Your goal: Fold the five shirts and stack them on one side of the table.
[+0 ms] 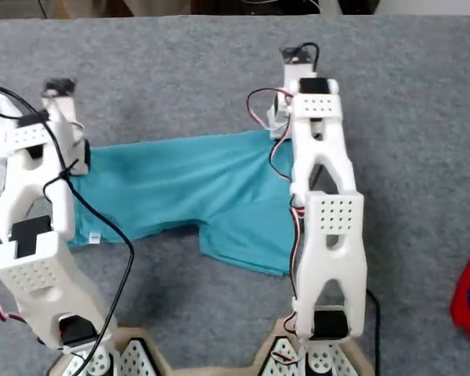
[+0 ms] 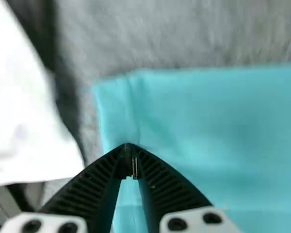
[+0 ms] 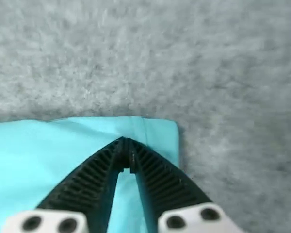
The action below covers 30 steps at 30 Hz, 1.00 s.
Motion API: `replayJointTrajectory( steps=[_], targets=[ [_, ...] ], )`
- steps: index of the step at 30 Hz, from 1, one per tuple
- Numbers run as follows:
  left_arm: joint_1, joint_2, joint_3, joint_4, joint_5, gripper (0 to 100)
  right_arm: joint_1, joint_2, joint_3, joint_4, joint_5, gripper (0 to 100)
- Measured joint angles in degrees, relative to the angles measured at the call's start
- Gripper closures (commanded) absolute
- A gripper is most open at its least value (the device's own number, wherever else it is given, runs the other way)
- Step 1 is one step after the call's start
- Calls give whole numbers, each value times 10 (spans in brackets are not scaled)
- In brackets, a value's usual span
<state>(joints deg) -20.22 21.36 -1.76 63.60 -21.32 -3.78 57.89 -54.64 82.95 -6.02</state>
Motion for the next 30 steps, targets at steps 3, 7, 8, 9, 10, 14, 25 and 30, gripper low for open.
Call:
replayJointTrajectory(
  steps=[3,7,8,9,10,14,25,30],
  targets=[
    [0,16,-29,0,0,981,4,0,-54,31,0,992],
    [7,45,-62,2,0,981,4,0,-120,66,0,992],
    [11,49,-68,5,0,981,4,0,-135,76,0,992],
    [17,53,-71,6,0,981,4,0,-149,89,0,992],
    [23,54,-73,8,0,981,4,0,-165,101,0,992],
    [61,54,-80,31,0,981,4,0,-242,158,24,990],
    [105,-4,-47,84,0,981,4,-23,-281,185,244,991],
    [105,-152,78,57,0,981,4,-134,-162,185,303,991]
  ],
)
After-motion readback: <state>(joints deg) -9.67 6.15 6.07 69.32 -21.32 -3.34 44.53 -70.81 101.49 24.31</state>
